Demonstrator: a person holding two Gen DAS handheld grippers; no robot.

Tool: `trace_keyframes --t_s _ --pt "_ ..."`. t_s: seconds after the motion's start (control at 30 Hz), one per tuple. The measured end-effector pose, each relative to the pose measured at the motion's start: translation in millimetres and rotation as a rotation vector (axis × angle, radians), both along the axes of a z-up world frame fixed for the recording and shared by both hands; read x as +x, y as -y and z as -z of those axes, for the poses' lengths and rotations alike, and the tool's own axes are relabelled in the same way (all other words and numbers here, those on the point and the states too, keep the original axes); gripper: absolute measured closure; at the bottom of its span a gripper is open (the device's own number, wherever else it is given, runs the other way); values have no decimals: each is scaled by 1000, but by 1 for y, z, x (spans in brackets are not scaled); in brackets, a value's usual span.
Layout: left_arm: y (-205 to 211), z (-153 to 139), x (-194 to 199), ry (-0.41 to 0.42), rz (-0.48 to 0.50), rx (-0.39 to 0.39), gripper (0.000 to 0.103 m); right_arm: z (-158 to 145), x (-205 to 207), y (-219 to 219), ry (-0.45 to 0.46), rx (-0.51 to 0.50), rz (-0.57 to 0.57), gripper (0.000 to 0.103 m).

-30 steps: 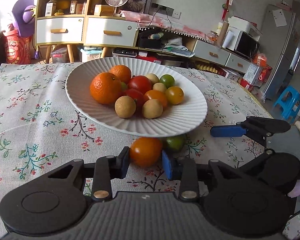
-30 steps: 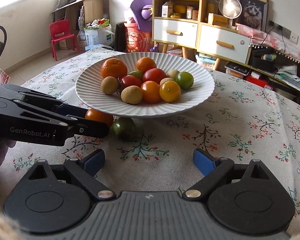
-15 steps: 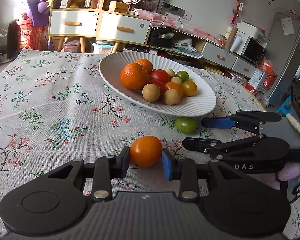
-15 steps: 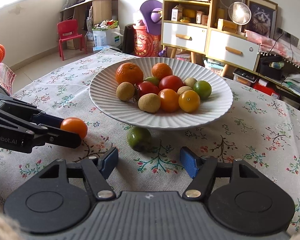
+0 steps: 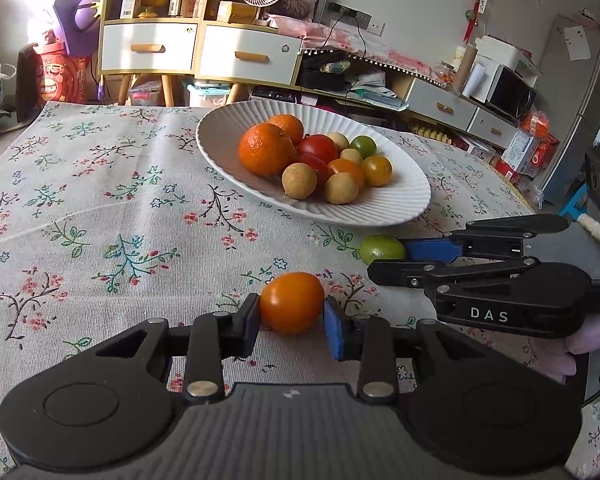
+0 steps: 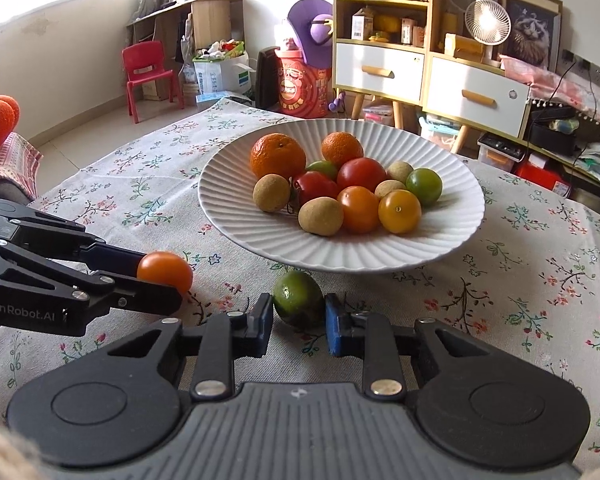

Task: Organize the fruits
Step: 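Grasp an orange tomato with the left tool while the right tool grasps a green lime, then carry the orange tomato and green lime over the white plate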

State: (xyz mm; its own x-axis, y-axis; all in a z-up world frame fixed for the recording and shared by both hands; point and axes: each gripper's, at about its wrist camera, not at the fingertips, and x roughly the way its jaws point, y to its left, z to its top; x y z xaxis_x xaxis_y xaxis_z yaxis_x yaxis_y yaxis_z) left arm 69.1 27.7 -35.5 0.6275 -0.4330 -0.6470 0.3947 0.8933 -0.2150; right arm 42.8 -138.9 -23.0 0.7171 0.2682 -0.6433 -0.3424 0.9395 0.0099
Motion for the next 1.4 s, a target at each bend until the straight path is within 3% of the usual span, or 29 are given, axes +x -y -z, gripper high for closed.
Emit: trace_keyframes --t_s 0.47,0.87,1.4 --pt "4 -24 -13 19 10 -45 79 -28 -25 14 6 28 53 79" --pt "36 -44 -3 66 23 -54 79 -39 -2 34 71 64 124 79" --pt "75 -35 31 35 10 -41 79 -32 33 61 31 110 151 79"
